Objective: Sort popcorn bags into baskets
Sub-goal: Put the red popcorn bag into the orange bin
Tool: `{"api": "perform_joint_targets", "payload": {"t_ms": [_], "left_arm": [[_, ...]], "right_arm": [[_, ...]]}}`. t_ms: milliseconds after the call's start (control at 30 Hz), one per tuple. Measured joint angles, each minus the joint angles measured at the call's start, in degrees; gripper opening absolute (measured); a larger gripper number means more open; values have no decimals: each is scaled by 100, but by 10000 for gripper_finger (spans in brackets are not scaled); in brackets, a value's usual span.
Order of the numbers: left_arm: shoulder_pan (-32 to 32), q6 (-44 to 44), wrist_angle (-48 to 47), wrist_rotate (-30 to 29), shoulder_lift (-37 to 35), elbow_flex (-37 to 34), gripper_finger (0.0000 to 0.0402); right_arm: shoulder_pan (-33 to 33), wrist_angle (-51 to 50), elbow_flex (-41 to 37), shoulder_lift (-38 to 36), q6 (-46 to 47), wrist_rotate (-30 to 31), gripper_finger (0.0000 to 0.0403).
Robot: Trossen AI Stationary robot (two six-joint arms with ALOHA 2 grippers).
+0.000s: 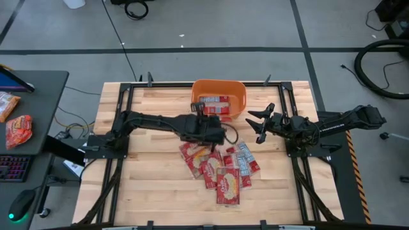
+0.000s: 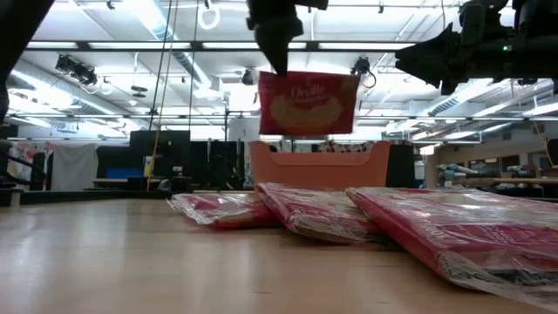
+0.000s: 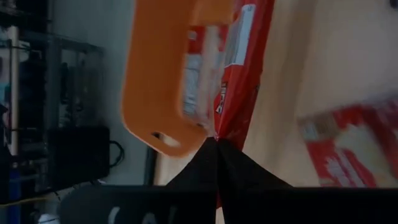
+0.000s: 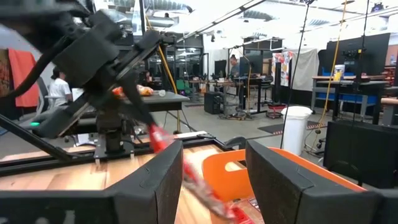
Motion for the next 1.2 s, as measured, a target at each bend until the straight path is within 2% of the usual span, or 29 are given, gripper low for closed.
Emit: {"api": "perform_joint_targets", "payload": {"t_ms": [167, 367, 700, 800, 1033, 1100, 1200], "left_arm": [[453, 739, 692, -59, -1, -7, 0], [1106, 1540, 1690, 55, -1, -377, 0], [2078, 2757, 3788, 683, 11, -1661, 0], [2204, 2653, 3721, 1124, 23, -1848, 14], [1760, 2074, 3131, 1335, -73, -1852, 121], [1488, 1970, 2855, 1816, -163, -1852, 143], [1015, 1959, 2522, 2885, -187, -1844, 157]], "right_arm": [[2, 2, 0, 0, 0, 0, 180], [1, 0, 0, 2, -1, 0, 180], [0, -8, 0, 1, -43, 0, 180], [2, -42, 0, 1, -113, 0, 180], [0, -60, 0, 1, -153, 0, 180], [1, -68, 0, 0, -153, 0, 180], [1, -62, 0, 2, -152, -1, 180]]}}
